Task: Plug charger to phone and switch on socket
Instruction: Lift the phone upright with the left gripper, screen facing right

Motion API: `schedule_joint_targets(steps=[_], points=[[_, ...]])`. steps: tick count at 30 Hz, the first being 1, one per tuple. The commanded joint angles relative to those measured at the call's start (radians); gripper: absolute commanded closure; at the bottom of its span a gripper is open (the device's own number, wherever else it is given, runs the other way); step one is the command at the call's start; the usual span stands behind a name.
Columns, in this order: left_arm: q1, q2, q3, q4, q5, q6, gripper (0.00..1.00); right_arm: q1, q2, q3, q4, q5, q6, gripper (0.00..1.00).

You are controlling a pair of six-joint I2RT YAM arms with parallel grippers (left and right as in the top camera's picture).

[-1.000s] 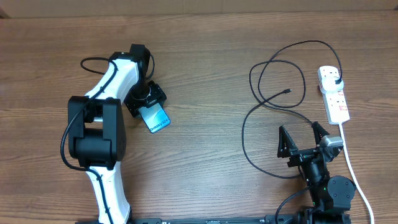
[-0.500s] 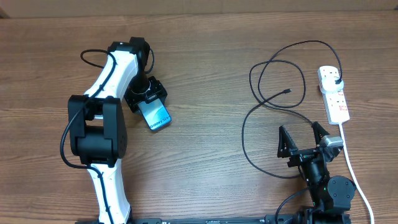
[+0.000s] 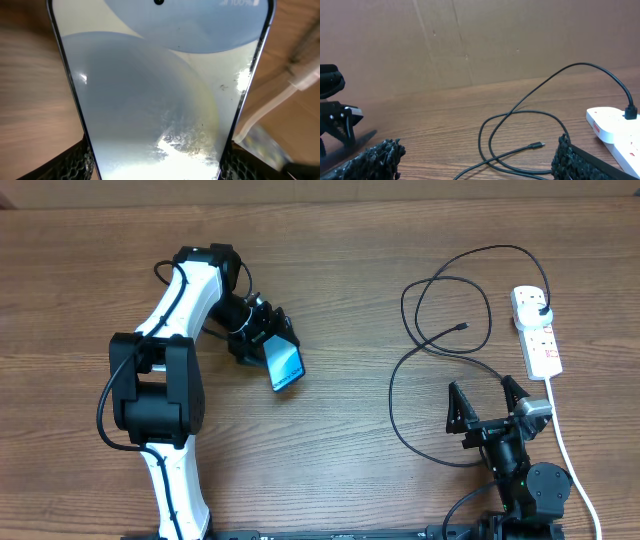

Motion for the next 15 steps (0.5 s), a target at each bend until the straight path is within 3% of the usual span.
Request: schedule_joint_targets(steps=[1, 15], points=[[-0.002, 0.001, 0.03, -0.03, 0.24, 0.075, 0.29, 0.005, -0.001, -0.01, 0.005, 0.004, 0.002, 0.0], [-0.002, 0.001, 0.03, -0.164, 0.539, 0.158, 0.3, 0.005, -0.001, -0.01, 0.005, 0.004, 0.002, 0.0]])
